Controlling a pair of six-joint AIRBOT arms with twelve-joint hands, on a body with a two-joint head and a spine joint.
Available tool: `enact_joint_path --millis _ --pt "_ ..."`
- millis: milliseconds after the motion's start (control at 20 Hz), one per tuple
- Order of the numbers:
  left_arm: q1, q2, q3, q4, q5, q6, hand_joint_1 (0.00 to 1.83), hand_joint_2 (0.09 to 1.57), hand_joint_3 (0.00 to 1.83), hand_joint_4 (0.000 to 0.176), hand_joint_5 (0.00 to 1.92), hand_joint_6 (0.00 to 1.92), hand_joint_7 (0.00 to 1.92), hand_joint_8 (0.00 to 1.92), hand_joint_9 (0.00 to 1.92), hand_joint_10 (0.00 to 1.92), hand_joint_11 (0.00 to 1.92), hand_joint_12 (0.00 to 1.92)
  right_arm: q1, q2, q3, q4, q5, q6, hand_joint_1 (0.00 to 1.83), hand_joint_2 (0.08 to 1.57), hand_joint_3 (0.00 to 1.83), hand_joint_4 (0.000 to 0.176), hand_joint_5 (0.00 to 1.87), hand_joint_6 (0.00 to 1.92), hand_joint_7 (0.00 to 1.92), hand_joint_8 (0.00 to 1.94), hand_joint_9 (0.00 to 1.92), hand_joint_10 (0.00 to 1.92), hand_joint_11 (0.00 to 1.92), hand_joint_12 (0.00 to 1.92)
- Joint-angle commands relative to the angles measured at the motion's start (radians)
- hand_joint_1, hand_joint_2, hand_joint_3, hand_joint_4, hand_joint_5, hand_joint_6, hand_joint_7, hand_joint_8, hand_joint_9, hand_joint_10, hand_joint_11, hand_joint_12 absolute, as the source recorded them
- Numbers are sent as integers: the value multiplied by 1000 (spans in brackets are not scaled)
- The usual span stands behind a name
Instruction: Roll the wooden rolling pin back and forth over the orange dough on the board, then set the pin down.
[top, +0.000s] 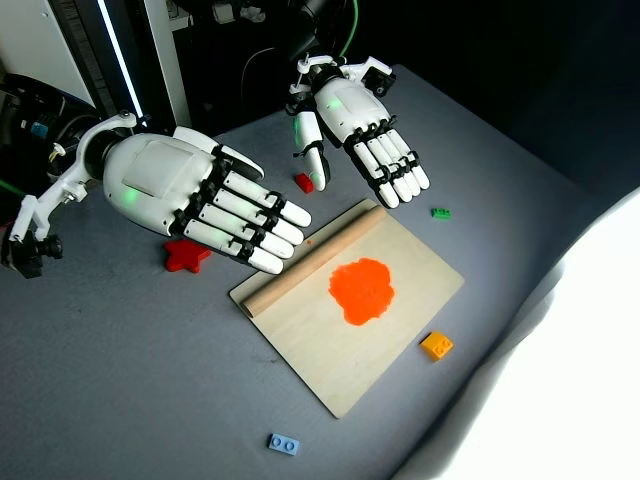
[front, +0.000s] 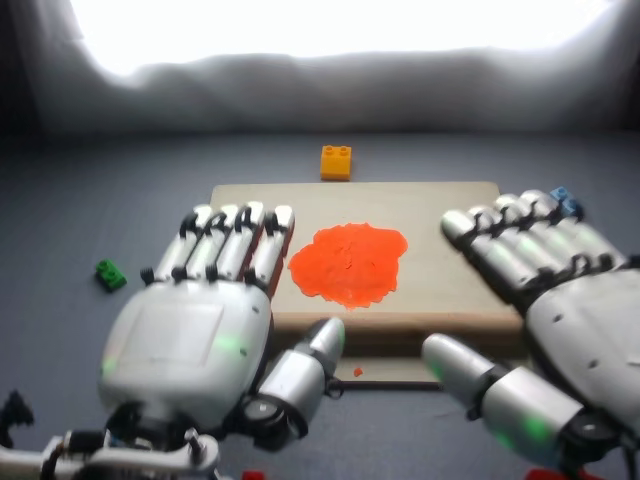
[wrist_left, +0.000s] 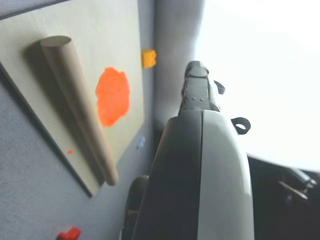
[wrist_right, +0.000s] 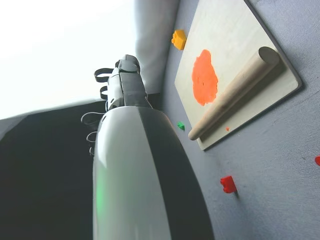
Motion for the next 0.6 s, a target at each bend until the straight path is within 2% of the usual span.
enact_joint_path --millis 0,50,200,350,550 --pt "7 -10 10 95 -108 -15 0 1436 34 0 0 0 0 0 0 0 2 2 17 -5 5 -81 88 -3 0 1417 0 0 154 14 120 8 58 6 6 118" --pt "22 -23 17 110 -120 -29 0 1444 37 0 0 0 0 0 0 0 0 0 33 -25 18 -81 88 -3 0 1459 1 0 174 14 137 6 79 9 0 213" --pt "47 -49 32 115 -149 -35 0 1462 41 0 0 0 0 0 0 0 0 0 70 -77 60 -39 81 -14 0 1468 0 0 127 1 94 0 33 1 0 113" --pt "68 -75 65 134 -164 -74 0 1446 29 0 0 0 0 0 0 0 0 0 83 -135 127 -20 75 -30 0 1454 0 0 137 3 115 4 66 9 0 196" --pt "94 -104 104 150 -164 -83 0 1443 23 0 0 0 0 0 0 0 0 0 83 -204 221 -20 66 -33 0 1470 2 0 116 5 87 3 31 2 0 60"
